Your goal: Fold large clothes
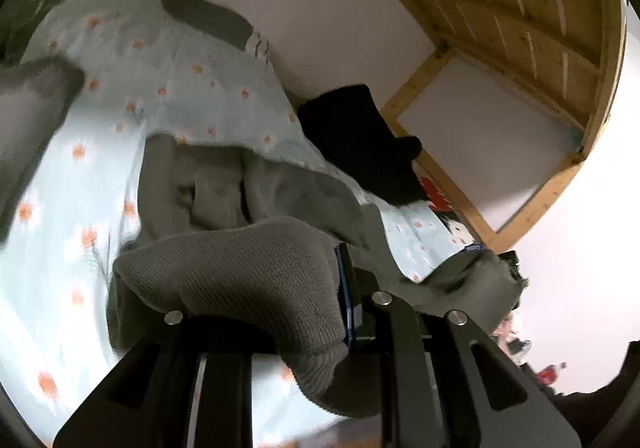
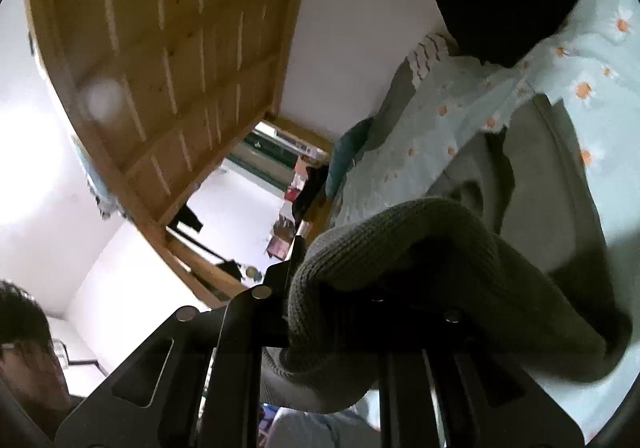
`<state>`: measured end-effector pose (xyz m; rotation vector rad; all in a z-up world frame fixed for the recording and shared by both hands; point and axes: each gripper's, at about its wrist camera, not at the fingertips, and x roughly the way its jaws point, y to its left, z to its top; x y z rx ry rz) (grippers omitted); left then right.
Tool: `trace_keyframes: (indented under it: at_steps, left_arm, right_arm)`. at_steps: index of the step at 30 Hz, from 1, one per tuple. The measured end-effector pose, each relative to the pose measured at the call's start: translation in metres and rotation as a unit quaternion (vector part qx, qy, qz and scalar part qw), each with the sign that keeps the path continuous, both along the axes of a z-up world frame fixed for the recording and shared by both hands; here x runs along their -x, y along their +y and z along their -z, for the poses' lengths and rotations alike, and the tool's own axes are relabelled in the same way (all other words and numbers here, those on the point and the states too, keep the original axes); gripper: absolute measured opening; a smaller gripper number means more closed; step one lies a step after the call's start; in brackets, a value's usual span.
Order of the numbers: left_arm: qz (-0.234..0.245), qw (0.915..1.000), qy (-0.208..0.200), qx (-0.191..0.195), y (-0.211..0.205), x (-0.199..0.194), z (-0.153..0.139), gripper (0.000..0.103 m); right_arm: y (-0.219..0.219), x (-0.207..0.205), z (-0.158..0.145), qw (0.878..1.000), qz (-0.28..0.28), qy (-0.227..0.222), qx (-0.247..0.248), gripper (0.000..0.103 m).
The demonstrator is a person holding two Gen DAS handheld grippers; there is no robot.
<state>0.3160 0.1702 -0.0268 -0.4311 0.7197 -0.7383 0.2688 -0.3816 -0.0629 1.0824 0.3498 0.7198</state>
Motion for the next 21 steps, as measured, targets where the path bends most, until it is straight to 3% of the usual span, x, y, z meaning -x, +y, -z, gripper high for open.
trace_keyframes:
  at_steps: [6, 9, 12, 17, 18, 19, 20, 21]
  left_arm:
    - [-0.029, 0.9996, 0.005, -0.003, -0.003, -0.087, -0.002, 0.018]
    - [-0.048, 0.9987, 0.016, -0.010, -0.006, -0.133, 0.006, 0.018]
    - [-0.066, 0.9957, 0.060, -0.025, -0.013, -0.183, 0.029, 0.018]
    - [-0.080, 0.9850, 0.150, -0.031, -0.022, -0.240, 0.083, 0.021]
    - [-0.081, 0.9831, 0.162, -0.029, -0.023, -0.248, 0.092, 0.022]
    - [-0.079, 0.9827, 0.165, -0.024, -0.022, -0.252, 0.098, 0.025]
    - [-0.075, 0.9832, 0.165, -0.015, -0.022, -0.255, 0.101, 0.028]
    - [-0.071, 0.9838, 0.165, -0.006, -0.021, -0.259, 0.102, 0.035]
  right_arm:
    - [-0.019, -0.082, -0.010, 0.999, 0.029, 0.018, -0.007, 0.014]
    - [-0.027, -0.133, -0.009, 0.997, 0.053, 0.048, -0.002, 0.014]
    - [-0.027, -0.185, 0.000, 0.990, 0.074, 0.116, 0.018, 0.014]
    - [-0.035, -0.246, 0.053, 0.961, 0.105, 0.256, -0.011, 0.020]
    - [-0.037, -0.251, 0.061, 0.957, 0.104, 0.271, -0.014, 0.025]
    - [-0.038, -0.257, 0.068, 0.954, 0.108, 0.279, -0.017, 0.051]
    - [-0.043, -0.260, 0.069, 0.955, 0.124, 0.269, -0.023, 0.095]
    - [-0.047, -0.260, 0.068, 0.956, 0.134, 0.257, -0.029, 0.101]
